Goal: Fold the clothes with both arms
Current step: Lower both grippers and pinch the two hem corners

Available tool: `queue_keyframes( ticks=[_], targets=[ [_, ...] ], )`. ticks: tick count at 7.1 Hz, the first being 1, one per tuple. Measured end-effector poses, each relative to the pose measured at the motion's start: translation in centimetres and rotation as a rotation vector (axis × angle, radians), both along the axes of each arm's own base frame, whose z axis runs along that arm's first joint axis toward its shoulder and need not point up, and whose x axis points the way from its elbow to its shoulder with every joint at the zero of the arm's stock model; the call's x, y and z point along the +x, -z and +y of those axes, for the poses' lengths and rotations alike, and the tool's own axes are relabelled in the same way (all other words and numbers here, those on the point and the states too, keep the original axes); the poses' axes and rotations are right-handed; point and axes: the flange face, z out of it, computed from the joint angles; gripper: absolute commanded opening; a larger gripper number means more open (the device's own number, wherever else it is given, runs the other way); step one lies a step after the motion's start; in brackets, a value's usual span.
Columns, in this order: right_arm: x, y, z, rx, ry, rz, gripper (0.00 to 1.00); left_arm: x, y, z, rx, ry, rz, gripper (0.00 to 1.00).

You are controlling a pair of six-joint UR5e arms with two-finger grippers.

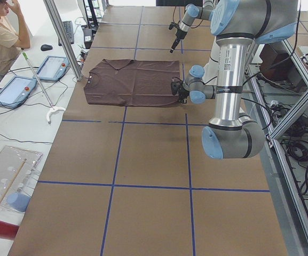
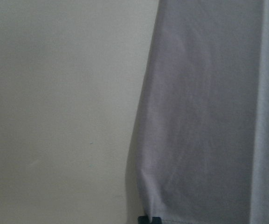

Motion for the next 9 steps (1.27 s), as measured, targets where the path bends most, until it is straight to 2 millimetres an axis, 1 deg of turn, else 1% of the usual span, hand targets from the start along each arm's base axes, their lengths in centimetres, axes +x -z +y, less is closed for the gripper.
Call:
queue_keyframes(
  ticks=[1,3,5,7,9],
  targets=[
    [-0.9,-0.9,0.6,0.013,-0.007,0.032,0.62,0.0,0.2,-0.2,0.002,0.004,0.004,0.00],
    [-2.0,-1.9,1.7,0.022,0.006,0.071,0.62,-0.1,0.5,-0.5,0.011,0.018,0.009,0.00],
    [-3.2,-2.5,2.7,0.024,0.026,0.086,0.60,-0.2,0.8,-0.9,0.030,0.045,0.010,0.00],
    [-4.4,-3.5,3.4,0.023,0.040,0.109,0.57,-0.3,0.9,-1.1,0.040,0.060,0.011,0.00],
    [-5.1,-4.2,3.9,0.022,0.051,0.125,0.54,-0.3,1.0,-1.2,0.042,0.065,0.012,0.00]
  ],
)
